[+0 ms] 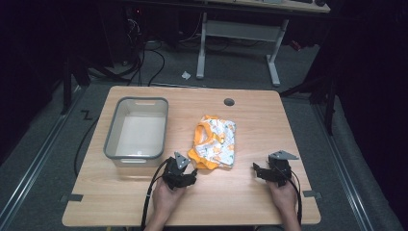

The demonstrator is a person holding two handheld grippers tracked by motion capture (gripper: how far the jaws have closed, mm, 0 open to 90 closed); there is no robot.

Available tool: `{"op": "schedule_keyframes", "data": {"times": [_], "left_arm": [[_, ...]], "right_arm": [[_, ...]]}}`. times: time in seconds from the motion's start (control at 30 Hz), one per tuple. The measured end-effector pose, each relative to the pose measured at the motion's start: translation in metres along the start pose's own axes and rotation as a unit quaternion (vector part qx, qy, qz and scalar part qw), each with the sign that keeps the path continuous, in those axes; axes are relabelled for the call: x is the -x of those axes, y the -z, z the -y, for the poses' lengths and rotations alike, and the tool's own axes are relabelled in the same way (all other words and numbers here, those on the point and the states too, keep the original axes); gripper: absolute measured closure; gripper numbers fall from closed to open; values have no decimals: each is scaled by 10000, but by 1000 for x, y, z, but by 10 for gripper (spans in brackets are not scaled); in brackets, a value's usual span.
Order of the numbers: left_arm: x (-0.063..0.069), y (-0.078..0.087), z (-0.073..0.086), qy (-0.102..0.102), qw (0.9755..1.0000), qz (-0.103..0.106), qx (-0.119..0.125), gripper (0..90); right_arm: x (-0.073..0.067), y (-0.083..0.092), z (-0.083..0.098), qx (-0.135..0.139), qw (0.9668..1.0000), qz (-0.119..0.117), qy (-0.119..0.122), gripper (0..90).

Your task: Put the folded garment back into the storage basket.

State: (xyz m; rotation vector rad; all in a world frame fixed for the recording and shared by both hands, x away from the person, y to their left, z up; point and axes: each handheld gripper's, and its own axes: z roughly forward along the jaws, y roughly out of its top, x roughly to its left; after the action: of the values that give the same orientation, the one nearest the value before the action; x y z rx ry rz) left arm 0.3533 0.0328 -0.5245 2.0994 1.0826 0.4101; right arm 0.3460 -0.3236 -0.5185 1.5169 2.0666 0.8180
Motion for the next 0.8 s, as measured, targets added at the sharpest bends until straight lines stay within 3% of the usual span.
{"op": "schedule_keyframes", "data": {"times": [0.53, 0.63, 0.8], "left_arm": [[0, 0, 0, 5, 10000, 5, -4, 327], [-2, 1, 0, 92, 9999, 104, 22, 327], [1, 1, 0, -38, 10000, 43, -18, 323]], "right_arm": [[0, 0, 0, 0, 10000, 0, -2, 274], [0, 0, 0, 0, 10000, 1, -1, 274], [0, 0, 0, 0, 10000, 0, -1, 274]]}}
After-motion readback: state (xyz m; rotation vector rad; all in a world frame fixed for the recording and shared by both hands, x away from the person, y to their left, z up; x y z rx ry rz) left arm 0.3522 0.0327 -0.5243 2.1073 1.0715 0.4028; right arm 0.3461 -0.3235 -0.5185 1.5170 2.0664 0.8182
